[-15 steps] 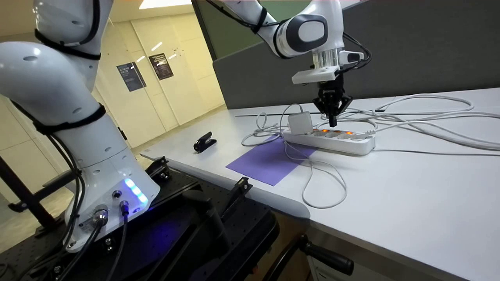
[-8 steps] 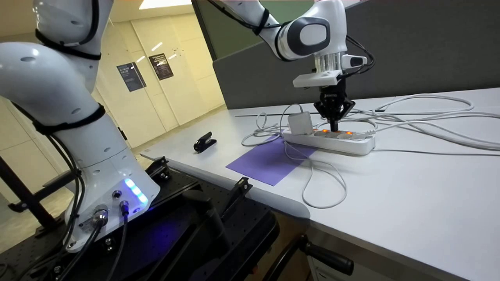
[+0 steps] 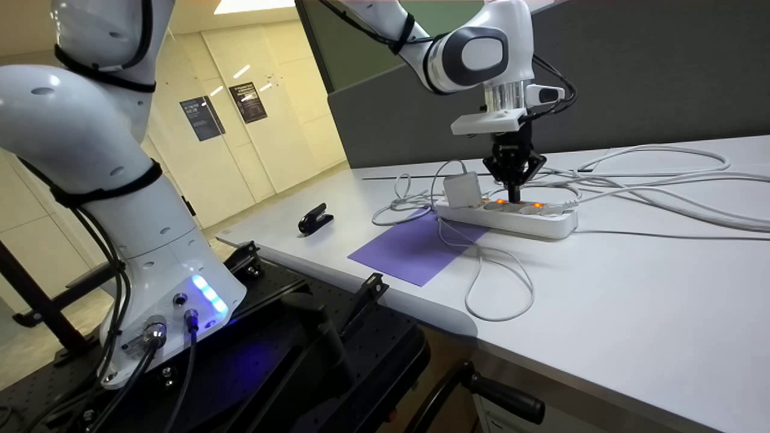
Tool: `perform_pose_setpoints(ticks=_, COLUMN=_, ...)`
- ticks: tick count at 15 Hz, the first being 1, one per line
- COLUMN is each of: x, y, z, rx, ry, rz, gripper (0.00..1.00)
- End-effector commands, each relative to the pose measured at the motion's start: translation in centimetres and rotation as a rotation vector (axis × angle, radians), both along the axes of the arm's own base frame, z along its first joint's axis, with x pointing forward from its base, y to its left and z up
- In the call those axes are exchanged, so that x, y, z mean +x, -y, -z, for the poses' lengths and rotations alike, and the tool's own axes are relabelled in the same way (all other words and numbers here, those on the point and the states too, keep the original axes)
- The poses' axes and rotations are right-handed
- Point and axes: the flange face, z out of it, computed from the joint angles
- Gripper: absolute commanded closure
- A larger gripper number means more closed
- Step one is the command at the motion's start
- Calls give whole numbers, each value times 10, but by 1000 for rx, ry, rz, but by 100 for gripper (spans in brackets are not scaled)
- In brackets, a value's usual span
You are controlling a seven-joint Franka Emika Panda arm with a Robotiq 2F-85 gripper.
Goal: Turn on the third switch from the right.
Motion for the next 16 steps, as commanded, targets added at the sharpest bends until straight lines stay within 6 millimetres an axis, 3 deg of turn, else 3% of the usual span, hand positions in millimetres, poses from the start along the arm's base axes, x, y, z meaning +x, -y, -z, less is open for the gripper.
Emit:
perform_pose_setpoints(ticks=1, x=4, y=2, z=-1, rx=3, ry=2, rz=-1, gripper=100)
perform_pose_setpoints(ticks=15, x=13, y=15, z=0, rx=-22, ry=9, rz=-16, gripper=100)
perform_pose_setpoints(ticks=16, x=7, y=7, z=-1, rx=-10, ry=11, rz=-2, gripper=100)
